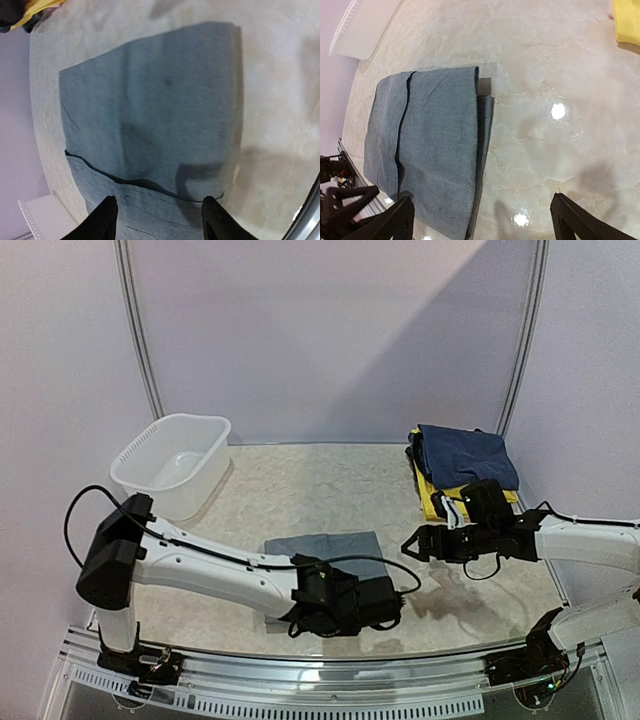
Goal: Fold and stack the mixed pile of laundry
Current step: Pick up the square-folded shirt from the center of the board.
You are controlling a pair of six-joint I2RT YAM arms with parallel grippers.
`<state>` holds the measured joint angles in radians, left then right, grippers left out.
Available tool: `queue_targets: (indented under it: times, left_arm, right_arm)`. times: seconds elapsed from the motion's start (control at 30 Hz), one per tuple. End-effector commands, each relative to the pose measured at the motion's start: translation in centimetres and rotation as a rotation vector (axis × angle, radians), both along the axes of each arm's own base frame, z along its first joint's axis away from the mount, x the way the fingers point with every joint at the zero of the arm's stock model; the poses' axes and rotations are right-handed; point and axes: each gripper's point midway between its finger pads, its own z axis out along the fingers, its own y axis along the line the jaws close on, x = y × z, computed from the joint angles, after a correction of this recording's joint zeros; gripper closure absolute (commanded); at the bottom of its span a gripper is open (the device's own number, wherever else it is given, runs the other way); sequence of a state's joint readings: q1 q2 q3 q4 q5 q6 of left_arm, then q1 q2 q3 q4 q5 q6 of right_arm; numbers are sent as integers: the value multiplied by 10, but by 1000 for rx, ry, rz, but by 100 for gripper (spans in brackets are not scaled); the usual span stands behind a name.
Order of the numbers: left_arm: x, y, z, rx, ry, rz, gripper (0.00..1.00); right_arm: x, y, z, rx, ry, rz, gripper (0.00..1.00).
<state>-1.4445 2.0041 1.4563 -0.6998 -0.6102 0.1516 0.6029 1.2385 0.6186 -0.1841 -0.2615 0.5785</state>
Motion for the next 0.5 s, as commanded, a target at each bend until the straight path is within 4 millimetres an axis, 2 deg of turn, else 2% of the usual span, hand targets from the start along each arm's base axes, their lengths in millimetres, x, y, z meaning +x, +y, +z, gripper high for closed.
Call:
queue_targets:
  times: [0.0, 0.2, 0.47]
  left_arm:
    - [-15, 23, -14, 157, 30, -6, 40]
    - [-38, 25, -14, 144, 108, -37, 35]
    - [-31, 21, -33, 153, 74, -30, 35]
  right_arm:
    - [-1, -21, -9, -19, 18, -69, 1]
    - [-1, -25, -15, -13, 33, -77, 1]
    - [-3, -24, -20, -5, 44, -78, 1]
